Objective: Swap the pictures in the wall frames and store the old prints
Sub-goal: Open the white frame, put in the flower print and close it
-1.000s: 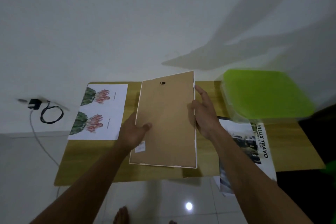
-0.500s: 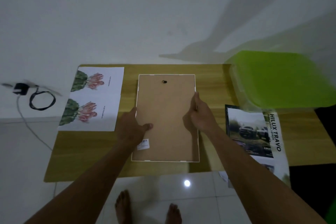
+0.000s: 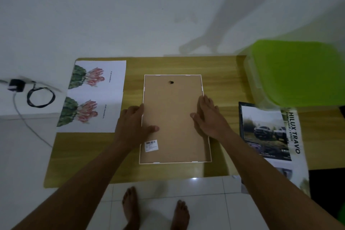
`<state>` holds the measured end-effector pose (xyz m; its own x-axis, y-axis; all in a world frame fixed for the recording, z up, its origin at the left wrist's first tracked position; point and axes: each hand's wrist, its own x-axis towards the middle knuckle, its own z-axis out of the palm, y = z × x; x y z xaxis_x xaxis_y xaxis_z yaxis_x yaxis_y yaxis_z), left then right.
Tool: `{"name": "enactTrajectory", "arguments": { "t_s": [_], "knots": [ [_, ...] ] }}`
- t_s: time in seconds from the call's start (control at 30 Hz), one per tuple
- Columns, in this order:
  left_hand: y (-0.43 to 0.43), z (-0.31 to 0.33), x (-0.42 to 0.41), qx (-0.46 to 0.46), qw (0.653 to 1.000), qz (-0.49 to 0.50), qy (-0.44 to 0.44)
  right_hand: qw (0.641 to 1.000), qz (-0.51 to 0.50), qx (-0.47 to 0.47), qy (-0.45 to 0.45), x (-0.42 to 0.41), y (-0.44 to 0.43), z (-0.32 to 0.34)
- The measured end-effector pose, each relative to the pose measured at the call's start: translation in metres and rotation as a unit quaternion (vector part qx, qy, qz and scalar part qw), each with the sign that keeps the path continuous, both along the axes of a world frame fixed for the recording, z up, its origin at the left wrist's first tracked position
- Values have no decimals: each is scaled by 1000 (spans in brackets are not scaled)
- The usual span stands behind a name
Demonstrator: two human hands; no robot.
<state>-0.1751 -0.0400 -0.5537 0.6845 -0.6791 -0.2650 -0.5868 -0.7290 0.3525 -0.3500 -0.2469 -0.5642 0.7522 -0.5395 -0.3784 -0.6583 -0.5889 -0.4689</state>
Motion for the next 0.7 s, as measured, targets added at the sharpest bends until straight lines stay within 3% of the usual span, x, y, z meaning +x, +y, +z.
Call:
{"name": "enactTrajectory", "arguments": {
  "t_s": [0.3,0.5,0.7],
  "knots": [
    [29,-5,-2,100,981,-134,95,996,20,-81,-44,38,-17,22],
    [33,-17,4,117,975,-164,98,992,89,-74,-47,104,-25,8],
    [35,-16,7,98,976,-160,106,990,76,-106,-60,123,-25,-6]
  ]
}}
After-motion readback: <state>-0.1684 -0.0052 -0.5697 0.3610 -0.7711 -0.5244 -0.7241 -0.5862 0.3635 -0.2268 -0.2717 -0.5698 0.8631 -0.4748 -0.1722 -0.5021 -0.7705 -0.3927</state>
